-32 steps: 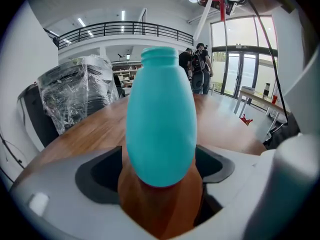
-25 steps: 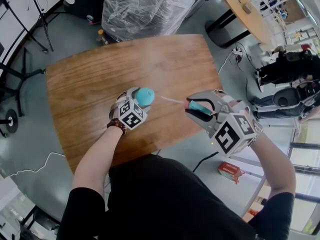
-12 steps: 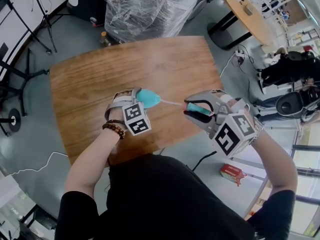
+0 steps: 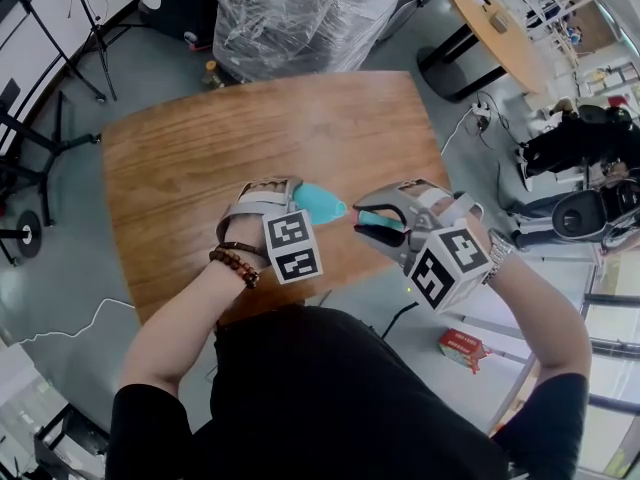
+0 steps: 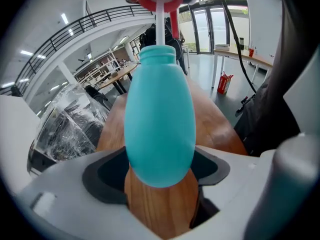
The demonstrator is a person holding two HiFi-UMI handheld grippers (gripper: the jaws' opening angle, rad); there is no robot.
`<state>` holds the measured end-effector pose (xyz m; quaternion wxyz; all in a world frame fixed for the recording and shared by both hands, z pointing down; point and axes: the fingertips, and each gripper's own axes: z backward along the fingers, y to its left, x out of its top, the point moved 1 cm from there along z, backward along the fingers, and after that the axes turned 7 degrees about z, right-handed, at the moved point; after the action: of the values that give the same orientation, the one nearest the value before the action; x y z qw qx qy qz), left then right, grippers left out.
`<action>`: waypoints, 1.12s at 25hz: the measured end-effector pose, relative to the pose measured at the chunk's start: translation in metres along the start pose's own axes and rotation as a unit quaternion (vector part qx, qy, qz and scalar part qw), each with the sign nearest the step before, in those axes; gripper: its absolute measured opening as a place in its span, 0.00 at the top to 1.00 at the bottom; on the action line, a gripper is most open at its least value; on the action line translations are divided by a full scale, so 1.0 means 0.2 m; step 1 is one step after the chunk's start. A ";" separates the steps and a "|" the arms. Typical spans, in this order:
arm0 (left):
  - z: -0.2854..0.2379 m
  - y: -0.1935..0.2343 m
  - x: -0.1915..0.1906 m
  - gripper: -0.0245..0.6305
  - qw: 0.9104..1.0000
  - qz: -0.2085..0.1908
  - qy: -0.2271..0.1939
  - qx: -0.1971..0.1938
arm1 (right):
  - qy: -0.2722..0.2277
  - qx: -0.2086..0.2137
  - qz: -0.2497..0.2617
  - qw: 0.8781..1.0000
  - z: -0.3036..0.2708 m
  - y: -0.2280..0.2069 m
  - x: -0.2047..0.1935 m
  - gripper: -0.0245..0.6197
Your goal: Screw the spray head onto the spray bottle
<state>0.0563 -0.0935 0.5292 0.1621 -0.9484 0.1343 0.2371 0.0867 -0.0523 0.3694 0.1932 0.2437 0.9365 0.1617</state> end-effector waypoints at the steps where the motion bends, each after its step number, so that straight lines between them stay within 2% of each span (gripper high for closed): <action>1: 0.02 -0.01 0.02 0.34 1.000 -0.003 0.000 -0.002 | 0.000 0.002 0.006 1.000 -0.01 0.01 0.00 0.78; 5: 0.09 -0.04 0.07 0.34 1.000 -0.013 -0.002 -0.006 | -0.001 0.005 0.023 1.000 -0.02 0.03 0.02 0.78; 20: 0.18 -0.08 0.13 0.34 0.999 -0.029 -0.010 -0.009 | -0.012 0.026 0.032 0.999 0.00 0.08 0.04 0.78; 24: 0.19 -0.12 0.12 0.35 0.999 -0.034 -0.004 -0.024 | -0.011 0.033 0.055 0.998 0.00 0.11 0.04 0.78; 28: 0.20 -0.15 0.12 0.35 0.999 -0.023 -0.007 -0.049 | -0.001 0.029 0.095 0.995 -0.01 0.14 0.03 0.77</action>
<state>0.0705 -0.0550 0.4923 0.1214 -0.9565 0.0998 0.2459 0.0918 -0.0266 0.3798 0.1709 0.3375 0.9131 0.1518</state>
